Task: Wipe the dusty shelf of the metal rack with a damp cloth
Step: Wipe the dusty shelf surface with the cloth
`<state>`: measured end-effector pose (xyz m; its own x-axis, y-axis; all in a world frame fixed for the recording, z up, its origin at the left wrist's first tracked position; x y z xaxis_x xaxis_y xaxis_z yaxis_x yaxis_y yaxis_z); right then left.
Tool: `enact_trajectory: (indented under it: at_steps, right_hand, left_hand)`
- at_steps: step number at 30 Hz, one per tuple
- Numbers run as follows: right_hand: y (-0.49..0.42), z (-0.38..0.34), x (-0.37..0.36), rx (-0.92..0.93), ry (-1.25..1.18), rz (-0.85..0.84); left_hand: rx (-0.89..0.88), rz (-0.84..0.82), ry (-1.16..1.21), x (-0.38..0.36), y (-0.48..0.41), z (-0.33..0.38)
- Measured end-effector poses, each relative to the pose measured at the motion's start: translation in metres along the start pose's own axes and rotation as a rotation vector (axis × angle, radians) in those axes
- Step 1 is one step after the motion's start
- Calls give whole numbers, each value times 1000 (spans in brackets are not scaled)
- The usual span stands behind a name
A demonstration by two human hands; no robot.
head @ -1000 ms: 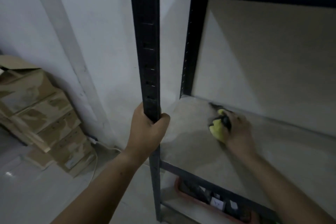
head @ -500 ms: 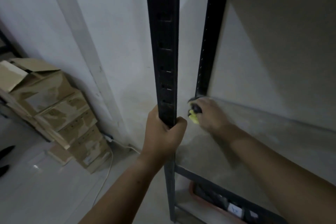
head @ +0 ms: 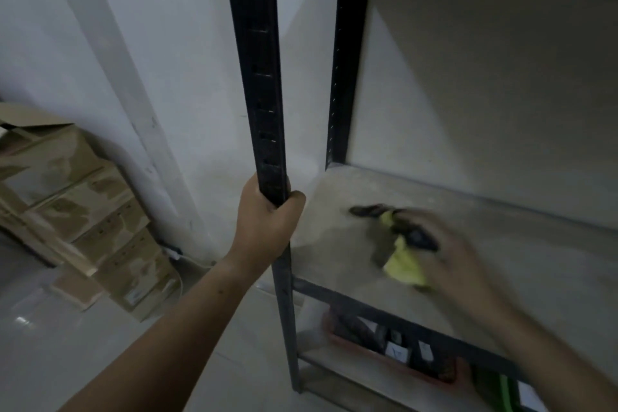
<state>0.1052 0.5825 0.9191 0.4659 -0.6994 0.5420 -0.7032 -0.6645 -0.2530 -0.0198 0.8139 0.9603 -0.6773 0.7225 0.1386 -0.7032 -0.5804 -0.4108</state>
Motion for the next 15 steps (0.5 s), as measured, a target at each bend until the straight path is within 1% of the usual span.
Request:
enact_trajectory:
  at_steps: [2, 3, 4, 6, 7, 8, 10, 15]
  right_hand:
    - [-7, 30, 46, -59, 214, 230]
    - [-13, 54, 66, -133, 341, 298]
    - [-21, 79, 80, -233, 447, 310]
    - [-33, 116, 83, -450, 634, 221]
    - [-40, 126, 76, -480, 719, 204]
    - [-50, 130, 64, -467, 783, 210]
    - [-75, 120, 35, -367, 798, 223]
    - [-135, 66, -57, -105, 619, 130]
  left_hand:
    - [-2, -7, 5, 0, 0, 1]
    - [0, -8, 6, 0, 0, 2]
    - [5, -5, 7, 0, 0, 1]
    - [17, 4, 5, 0, 0, 0]
    - [19, 6, 4, 0, 0, 0]
    - [24, 11, 2, 0, 0, -1]
    - [32, 22, 0, 0, -1, -3]
    - [19, 25, 13, -1, -3, -6]
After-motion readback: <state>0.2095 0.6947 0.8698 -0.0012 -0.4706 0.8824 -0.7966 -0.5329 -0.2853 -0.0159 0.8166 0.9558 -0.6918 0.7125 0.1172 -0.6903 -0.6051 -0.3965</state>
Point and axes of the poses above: each hand's wrist, its own y-axis away from the middle knuckle, its own x-axis out of the back of the hand, z = x × y, the point moved 3 cm from there along -y, towards the middle knuckle, and after that the axes turned 1 degree about -z, right-handed, at the moved point
